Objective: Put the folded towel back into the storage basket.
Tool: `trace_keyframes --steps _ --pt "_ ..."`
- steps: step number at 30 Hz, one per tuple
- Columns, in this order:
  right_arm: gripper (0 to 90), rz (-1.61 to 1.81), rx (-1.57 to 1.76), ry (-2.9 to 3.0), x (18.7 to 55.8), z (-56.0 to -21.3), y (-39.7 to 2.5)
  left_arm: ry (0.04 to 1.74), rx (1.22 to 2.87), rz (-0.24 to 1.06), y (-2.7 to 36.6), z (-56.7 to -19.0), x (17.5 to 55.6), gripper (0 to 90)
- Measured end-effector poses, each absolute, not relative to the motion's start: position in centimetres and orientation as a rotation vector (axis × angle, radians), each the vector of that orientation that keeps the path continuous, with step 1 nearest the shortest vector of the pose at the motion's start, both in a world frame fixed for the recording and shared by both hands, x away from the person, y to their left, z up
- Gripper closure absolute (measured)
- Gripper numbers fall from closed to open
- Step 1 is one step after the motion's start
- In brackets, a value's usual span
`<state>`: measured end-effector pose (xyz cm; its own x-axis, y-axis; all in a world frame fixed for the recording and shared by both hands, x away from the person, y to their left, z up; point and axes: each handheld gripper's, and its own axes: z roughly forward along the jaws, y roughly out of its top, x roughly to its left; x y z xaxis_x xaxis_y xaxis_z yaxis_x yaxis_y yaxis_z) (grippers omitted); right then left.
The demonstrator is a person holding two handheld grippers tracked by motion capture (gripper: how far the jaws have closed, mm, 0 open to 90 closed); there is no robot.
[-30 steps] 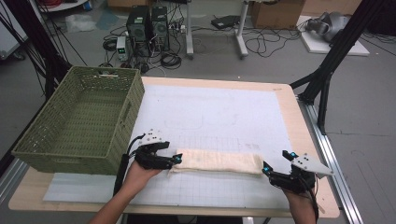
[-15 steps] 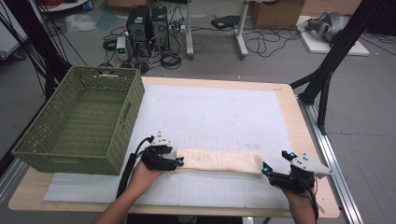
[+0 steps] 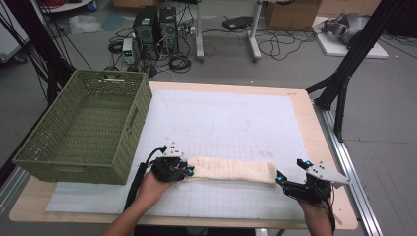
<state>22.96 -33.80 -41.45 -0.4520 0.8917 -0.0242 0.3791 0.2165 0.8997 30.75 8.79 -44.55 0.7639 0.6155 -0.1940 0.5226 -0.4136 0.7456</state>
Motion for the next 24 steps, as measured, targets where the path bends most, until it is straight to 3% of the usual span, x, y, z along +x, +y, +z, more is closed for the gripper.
trace_keyframes --steps 5,24 --pt "15.3 1.198 1.171 1.938 23.0 -41.5 -33.8 0.874 2.077 0.084 9.1 -44.6 31.0 81.7" --pt "15.3 1.225 1.231 1.950 23.6 -42.1 -33.5 0.771 1.952 0.135 9.9 -43.3 30.0 82.2"
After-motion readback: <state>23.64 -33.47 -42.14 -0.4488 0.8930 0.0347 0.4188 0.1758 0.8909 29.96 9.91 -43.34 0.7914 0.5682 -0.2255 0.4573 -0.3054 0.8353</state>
